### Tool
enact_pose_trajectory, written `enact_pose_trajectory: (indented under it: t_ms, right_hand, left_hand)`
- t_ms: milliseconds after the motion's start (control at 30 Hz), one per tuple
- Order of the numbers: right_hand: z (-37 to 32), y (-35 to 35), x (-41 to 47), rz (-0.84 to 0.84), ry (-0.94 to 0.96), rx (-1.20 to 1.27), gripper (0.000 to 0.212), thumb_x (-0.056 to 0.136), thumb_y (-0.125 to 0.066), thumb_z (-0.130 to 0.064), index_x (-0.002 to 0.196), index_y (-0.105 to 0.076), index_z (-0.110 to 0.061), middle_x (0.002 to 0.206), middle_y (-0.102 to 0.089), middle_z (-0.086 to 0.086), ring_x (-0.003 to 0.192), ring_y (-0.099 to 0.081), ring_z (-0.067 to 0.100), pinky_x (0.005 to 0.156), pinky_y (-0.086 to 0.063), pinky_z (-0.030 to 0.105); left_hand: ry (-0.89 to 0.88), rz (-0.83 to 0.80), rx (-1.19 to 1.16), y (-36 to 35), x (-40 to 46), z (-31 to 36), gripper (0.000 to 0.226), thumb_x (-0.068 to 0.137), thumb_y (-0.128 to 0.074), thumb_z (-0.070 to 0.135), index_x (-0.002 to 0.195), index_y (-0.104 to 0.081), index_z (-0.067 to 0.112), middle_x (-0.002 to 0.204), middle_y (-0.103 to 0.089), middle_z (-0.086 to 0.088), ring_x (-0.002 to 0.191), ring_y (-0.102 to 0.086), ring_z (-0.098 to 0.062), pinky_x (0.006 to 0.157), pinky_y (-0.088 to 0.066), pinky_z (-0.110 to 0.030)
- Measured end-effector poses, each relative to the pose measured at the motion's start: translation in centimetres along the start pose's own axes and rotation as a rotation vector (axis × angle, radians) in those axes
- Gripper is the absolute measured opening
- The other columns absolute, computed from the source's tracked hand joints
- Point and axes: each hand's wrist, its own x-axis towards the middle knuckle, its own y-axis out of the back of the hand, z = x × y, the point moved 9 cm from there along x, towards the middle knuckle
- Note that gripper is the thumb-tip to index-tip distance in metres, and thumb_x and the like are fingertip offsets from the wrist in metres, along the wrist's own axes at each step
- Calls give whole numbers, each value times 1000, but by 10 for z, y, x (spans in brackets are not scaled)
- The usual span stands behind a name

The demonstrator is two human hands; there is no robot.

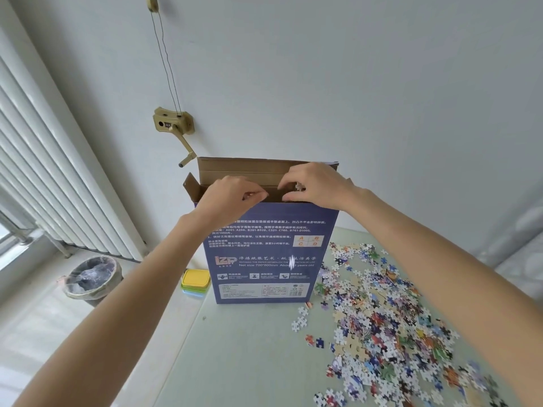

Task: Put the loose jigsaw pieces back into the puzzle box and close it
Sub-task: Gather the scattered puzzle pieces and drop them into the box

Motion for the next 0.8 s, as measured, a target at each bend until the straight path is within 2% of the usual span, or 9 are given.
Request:
enact_pose_trajectory:
  t_ms: [67,167,300,400,467,567,633,700,800]
  right_hand:
    - [-1,3,-1,48,-13,3,26,84,-63,-43,98,-68,-22,89,-64,-4,77,-56,12,67,-42,30]
    - [-3,4,-4,94,-44,5,36,82,-60,-54,100,-65,-23,88,-62,-8,78,-54,10,61,-34,25]
    - [-4,6,-10,181,-78,-16,46,76,-62,-60,99,-55,-21,84,-59,-11,69,-53,10,57,-34,24]
    - [-7,7,-14,254,-68,-93,46,77,-60,-61,91,-56,-18,82,-62,-8,65,-55,13,58,-37,25]
    - [-9,4,-19,284,-65,-109,42,80,-59,-58,87,-60,-16,81,-63,-5,67,-57,16,60,-40,26]
    - [-15,4,-34,373,-47,-61,26,87,-59,-41,84,-64,-15,79,-65,-4,68,-60,17,62,-47,31]
    - [-22,10,-49,486,-30,-57,17,90,-58,-29,88,-66,-14,82,-67,-3,73,-62,17,71,-50,34]
    - [-28,19,-74,614,-34,-58,13,90,-58,-20,94,-68,-13,87,-69,-2,77,-63,14,78,-49,30]
    - [-35,13,-124,710,-83,-59,14,90,-57,-17,98,-67,-11,89,-70,-2,79,-62,12,76,-44,22]
  left_hand:
    - [-3,-1,-2,0,-1,1,25,93,-49,37,106,-69,30,97,-65,7,81,-59,-14,73,-51,-35]
    - [-22,23,-40,0,-3,3,20,90,-55,36,105,-67,30,91,-61,10,79,-58,-9,72,-51,-33]
    - [-68,72,-87,3,-9,4,6,85,-64,26,90,-67,28,79,-62,14,73,-58,-6,69,-52,-33]
    - [-93,115,-97,5,-13,6,7,83,-66,23,82,-68,29,77,-62,13,71,-59,-5,66,-53,-34]
    - [-90,142,-100,7,-14,5,7,82,-67,23,81,-69,30,76,-61,15,70,-58,-4,64,-52,-32]
    - [-120,174,-55,10,-18,8,7,83,-66,23,82,-69,29,75,-59,17,71,-57,-4,62,-51,-32]
    - [-161,212,32,12,-21,14,7,85,-64,23,85,-69,27,77,-61,15,75,-58,-9,58,-49,-28]
    - [-225,309,175,17,-28,24,8,86,-63,22,90,-69,24,81,-65,11,77,-59,-15,55,-43,-23]
    - [-298,476,265,18,-52,44,13,87,-59,21,95,-69,20,84,-67,6,77,-59,-17,58,-44,-24]
